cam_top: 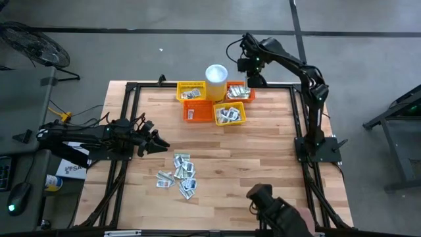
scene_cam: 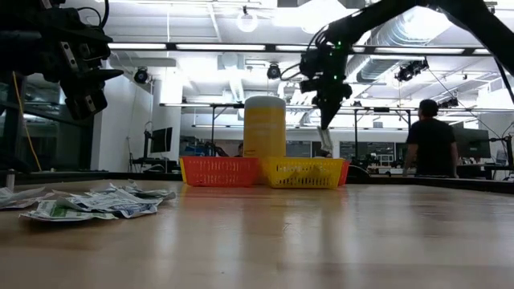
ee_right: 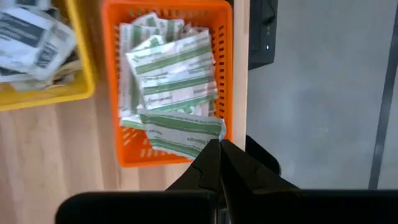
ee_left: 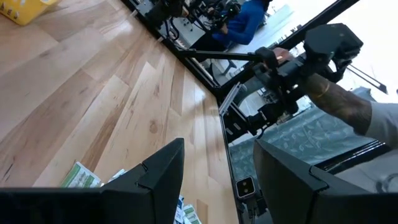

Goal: Pick & Place First Aid Supplies
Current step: Put the green bandage pack into the top orange basket, then put the black towelette pack into the bottom yellow basket

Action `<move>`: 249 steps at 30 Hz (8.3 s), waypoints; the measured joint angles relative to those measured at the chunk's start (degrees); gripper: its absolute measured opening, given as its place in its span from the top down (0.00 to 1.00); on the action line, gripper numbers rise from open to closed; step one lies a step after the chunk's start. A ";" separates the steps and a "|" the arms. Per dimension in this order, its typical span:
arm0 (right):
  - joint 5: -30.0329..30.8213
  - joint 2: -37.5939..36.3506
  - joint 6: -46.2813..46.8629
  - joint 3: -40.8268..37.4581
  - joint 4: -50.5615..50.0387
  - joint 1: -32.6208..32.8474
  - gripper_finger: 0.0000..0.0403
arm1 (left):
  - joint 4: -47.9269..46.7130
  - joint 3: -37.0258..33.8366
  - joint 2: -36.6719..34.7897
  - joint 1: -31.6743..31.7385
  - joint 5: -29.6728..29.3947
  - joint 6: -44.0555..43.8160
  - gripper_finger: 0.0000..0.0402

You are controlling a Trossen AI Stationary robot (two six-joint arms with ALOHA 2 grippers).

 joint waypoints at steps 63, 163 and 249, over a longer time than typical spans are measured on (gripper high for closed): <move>-0.01 4.45 19.97 0.01 -4.26 0.78 0.64 | 0.00 0.00 0.00 0.00 -0.01 -0.01 0.52; 7.93 -44.57 87.83 -74.45 67.10 61.62 0.82 | -5.99 0.02 10.23 0.00 -3.71 5.61 0.52; 7.66 -59.04 90.10 -89.80 77.95 61.62 0.82 | 7.70 1.90 49.57 -8.02 -8.71 -18.20 0.64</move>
